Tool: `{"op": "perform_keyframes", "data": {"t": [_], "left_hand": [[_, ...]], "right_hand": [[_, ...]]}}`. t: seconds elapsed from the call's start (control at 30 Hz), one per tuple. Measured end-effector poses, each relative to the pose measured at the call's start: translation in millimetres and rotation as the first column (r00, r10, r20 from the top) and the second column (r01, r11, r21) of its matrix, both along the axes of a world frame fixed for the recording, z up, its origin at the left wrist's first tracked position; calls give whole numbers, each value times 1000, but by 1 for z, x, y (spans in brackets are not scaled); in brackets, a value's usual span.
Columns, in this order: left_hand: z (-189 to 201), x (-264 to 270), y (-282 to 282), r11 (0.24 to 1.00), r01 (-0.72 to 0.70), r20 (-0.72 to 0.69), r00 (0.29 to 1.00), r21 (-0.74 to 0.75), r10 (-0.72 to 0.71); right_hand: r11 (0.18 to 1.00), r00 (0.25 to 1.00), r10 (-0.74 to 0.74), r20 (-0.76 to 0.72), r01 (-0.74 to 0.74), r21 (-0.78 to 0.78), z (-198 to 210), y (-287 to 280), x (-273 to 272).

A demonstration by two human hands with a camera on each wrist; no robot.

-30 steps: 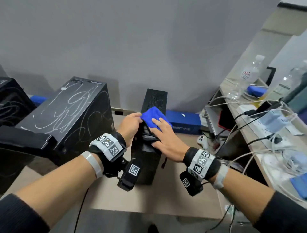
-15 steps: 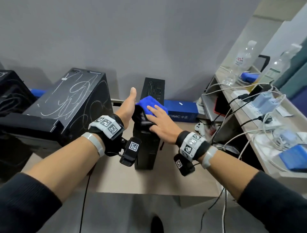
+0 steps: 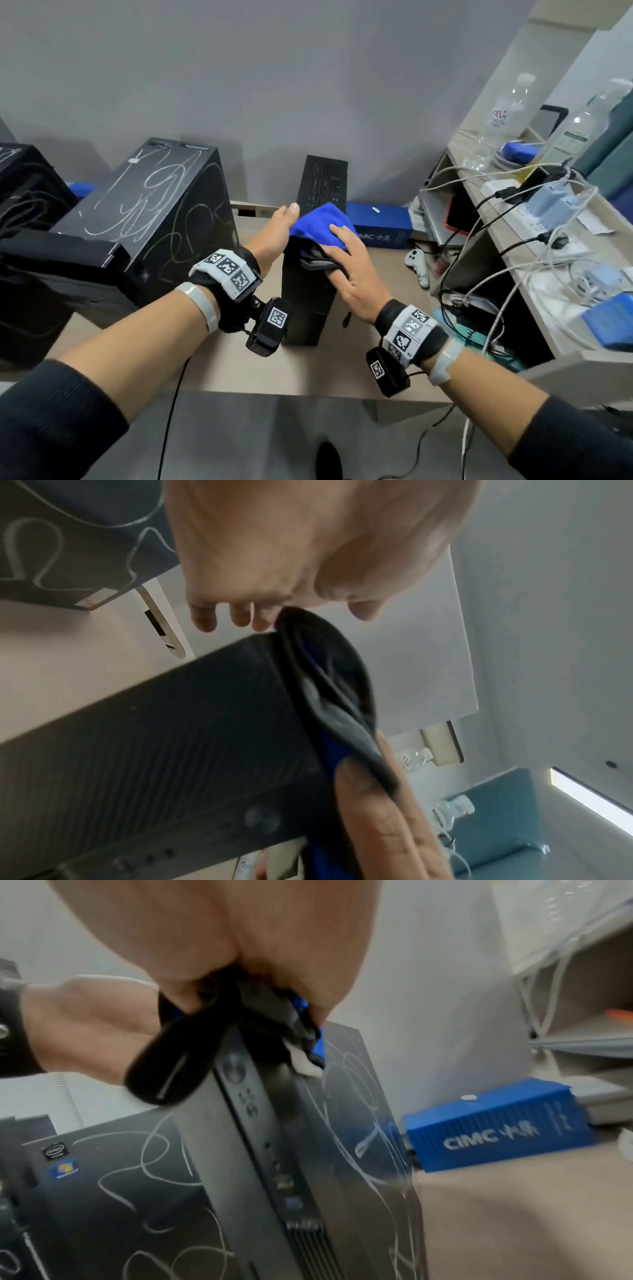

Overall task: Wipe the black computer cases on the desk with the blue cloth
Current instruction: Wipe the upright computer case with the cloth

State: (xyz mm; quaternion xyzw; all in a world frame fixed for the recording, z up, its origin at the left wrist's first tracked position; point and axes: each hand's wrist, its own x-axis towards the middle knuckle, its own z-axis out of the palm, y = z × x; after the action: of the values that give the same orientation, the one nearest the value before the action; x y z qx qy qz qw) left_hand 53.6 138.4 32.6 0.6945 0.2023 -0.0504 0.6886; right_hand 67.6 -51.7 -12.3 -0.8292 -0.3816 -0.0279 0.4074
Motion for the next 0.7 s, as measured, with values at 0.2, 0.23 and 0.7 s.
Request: {"op": "perform_keyframes", "data": {"t": [0.2, 0.23, 0.7], "left_hand": [[-5, -9, -11, 950, 45, 94, 993, 309, -77], [-8, -10, -6, 910, 45, 92, 992, 412, -90], [-25, -15, 11, 732, 158, 86, 955, 663, -284]], "right_hand": [[948, 971, -234, -43, 238, 212, -11, -14, -28], [952, 972, -226, -65, 234, 199, -12, -12, -31], [882, 911, -336, -239, 393, 259, -29, 18, -36]]}}
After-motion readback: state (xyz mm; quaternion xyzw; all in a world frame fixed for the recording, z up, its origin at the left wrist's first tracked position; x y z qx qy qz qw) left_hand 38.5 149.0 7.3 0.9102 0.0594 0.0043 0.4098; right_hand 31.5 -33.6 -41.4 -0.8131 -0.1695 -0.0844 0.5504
